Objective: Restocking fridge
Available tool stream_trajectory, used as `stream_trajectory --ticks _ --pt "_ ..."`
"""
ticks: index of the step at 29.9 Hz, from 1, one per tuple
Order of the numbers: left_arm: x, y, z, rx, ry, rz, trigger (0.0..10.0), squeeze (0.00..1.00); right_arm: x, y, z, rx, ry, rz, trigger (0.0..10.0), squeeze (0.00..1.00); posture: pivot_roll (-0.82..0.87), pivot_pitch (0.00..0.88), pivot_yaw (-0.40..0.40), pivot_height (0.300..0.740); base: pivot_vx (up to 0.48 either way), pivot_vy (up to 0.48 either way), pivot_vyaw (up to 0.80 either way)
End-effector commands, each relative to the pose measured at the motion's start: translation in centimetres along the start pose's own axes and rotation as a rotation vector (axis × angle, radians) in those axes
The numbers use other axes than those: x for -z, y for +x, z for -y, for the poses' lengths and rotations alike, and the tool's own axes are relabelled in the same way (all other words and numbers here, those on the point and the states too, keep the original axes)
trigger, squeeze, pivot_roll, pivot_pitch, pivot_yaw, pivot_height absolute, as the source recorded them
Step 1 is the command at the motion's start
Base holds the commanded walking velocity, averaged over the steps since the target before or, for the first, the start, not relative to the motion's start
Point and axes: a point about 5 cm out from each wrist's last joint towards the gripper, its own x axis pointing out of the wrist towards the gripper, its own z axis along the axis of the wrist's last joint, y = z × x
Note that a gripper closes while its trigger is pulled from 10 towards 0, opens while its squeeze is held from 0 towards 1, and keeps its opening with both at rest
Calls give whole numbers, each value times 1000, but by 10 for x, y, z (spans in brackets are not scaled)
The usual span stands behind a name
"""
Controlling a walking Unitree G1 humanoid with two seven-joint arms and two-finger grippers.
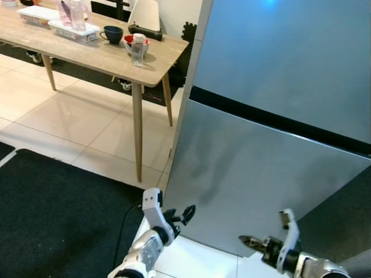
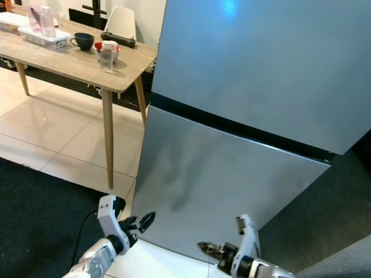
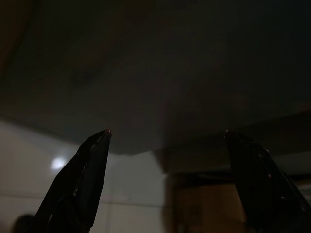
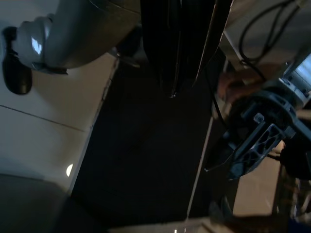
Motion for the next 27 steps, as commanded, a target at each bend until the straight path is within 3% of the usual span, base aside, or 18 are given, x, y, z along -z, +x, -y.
stream_trajectory --ticks 1,3,5,6,9,10,14,16,17,18,22,27 --pt "12 -8 -10 -64 23 -51 10000 0 -7 -20 13 106 -35 47 10000 0 -224 0 -172 740 0 0 0" --pt "28 -25 -29 -162 56 -119 10000 0 -20 -45 33 407 -72 185 10000 0 -199 0 -144 740 0 0 0" --pt "41 -42 -44 -239 91 -182 10000 0 -33 -61 43 608 -75 299 10000 0 -183 11 -132 740 0 0 0" --pt "41 -42 -44 -239 91 -182 10000 0 -33 -61 43 608 -75 299 10000 0 -183 11 -132 740 0 0 0" --pt "53 -65 -64 -349 117 -243 10000 0 -48 -66 45 750 -108 396 10000 0 -144 0 -126 740 0 0 0" --pt "53 -65 -64 -349 117 -243 10000 0 -48 -66 45 750 -108 396 10000 0 -144 0 -126 740 0 0 0" --pt "59 -90 -86 -490 260 -327 10000 0 -52 -55 42 825 -107 427 10000 0 -91 0 -92 740 0 0 0" --pt "59 -94 -89 -512 270 -329 10000 0 -51 -51 41 827 -113 421 10000 0 -91 0 -92 740 0 0 0" --pt "60 -97 -92 -538 294 -339 10000 0 -49 -46 40 834 -128 404 10000 0 -81 0 -87 740 0 0 0" --pt "60 -102 -95 -568 315 -345 10000 0 -42 -41 41 925 -242 302 10000 0 -73 0 -84 740 0 0 0" --pt "63 -103 -95 -578 333 -359 10000 0 -31 -37 43 986 -339 220 10000 0 -59 0 -77 740 0 0 0" --pt "67 -103 -92 -578 331 -364 10000 0 -13 -33 44 971 -370 147 10000 0 -52 0 -63 740 0 0 0"
